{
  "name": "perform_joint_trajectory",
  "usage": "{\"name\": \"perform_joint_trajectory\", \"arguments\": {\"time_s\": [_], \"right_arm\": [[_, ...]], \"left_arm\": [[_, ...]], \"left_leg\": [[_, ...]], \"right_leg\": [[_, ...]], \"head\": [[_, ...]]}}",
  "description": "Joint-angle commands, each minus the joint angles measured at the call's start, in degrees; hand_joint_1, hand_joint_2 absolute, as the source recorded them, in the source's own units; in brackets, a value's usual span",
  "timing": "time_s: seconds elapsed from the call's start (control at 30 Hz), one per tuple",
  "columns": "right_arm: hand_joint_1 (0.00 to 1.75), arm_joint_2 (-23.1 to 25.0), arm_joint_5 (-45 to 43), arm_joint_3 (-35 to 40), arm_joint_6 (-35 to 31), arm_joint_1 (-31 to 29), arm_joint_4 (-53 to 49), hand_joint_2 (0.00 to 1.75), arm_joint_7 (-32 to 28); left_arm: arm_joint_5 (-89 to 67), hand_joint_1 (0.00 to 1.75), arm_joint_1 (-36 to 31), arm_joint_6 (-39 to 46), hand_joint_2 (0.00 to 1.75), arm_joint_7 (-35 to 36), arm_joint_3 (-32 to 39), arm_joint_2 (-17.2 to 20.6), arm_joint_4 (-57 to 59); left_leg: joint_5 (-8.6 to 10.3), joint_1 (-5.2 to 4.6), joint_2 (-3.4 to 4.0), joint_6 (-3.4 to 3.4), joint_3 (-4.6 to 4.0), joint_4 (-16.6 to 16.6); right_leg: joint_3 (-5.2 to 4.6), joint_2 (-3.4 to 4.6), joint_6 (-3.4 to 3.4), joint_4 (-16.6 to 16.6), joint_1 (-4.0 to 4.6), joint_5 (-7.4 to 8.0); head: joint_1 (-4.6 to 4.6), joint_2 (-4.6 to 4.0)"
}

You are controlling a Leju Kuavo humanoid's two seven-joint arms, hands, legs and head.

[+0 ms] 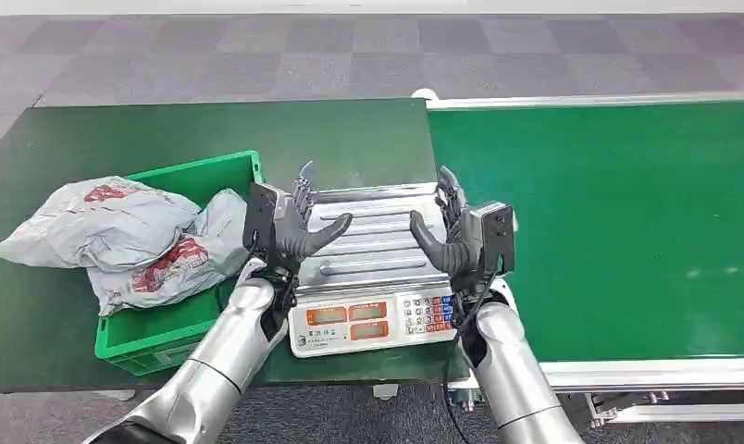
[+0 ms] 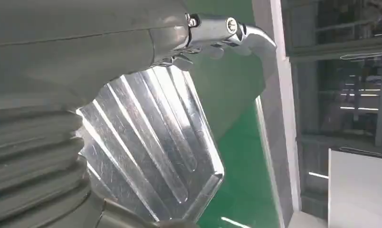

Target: Moved the parcel from conveyor to table for the left to box.

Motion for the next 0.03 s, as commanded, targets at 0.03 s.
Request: {"name": "perform_joint_trajectory", "arguments": {"time_s": [0.03], "right_arm": [[0.0, -1.4, -0.45, 0.18, -0.27, -2.06, 1.21, 1.75, 0.38]], "left_arm": [[-0.54, 0.0, -2.29, 0.12, 1.75, 0.0, -0.62, 1.02, 2.47]], "left_leg": [[-0.01, 0.0, 0.04, 0.05, 0.15, -0.07]], "right_leg": [[0.15, -0.01, 0.01, -0.09, 0.01, 0.01]], "head": [[0.0, -0.02]]}}
